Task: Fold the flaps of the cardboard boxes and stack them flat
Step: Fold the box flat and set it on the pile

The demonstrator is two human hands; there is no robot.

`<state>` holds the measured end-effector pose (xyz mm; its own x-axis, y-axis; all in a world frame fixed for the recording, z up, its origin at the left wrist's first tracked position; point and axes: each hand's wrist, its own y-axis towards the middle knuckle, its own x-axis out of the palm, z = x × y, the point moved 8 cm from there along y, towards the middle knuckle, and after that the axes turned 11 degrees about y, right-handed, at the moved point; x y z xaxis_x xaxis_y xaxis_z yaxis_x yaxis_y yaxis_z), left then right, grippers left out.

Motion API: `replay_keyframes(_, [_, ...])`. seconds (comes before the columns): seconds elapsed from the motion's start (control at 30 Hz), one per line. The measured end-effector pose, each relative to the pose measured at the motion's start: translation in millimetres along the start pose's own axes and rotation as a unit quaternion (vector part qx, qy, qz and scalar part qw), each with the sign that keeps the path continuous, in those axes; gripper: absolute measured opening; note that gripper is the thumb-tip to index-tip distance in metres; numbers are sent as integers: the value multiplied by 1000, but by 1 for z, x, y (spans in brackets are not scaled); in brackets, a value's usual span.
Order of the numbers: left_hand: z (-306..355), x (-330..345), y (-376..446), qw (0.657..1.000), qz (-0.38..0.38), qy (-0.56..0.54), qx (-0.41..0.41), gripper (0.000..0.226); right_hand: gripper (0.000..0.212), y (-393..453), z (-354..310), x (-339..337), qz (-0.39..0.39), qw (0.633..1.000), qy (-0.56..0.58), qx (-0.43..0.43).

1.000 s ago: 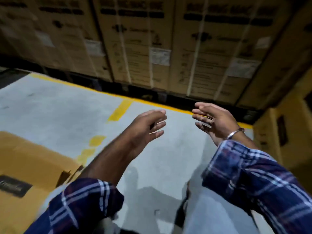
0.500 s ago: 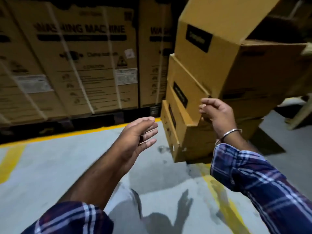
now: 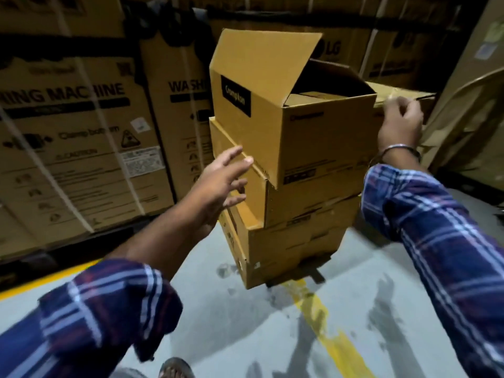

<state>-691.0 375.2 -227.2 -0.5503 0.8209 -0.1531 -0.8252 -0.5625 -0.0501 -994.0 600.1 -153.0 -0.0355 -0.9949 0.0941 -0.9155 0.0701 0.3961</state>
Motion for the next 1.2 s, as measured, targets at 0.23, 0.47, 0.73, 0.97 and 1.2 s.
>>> replay_keyframes(0.23, [56, 27, 53, 999, 22, 23, 29, 66, 63, 45, -2, 37, -76, 993, -71, 51])
replay_keyframes(0.47, [55, 59, 85, 999, 12, 34, 21, 57, 48, 65, 7, 56, -84, 988, -115, 68])
replay_keyframes(0.73, [46, 50, 101, 992, 97, -49, -62, 69, 76, 49, 22, 71, -80, 985, -18, 149])
replay_keyframes(0.97, [14, 46, 123, 974, 71, -151, -154, 132, 98, 21, 13, 87, -136, 978, -32, 154])
replay_keyframes(1.2, [13, 14, 104, 968, 98, -208, -103, 108, 67, -3, -34, 98, -169, 981, 31, 92])
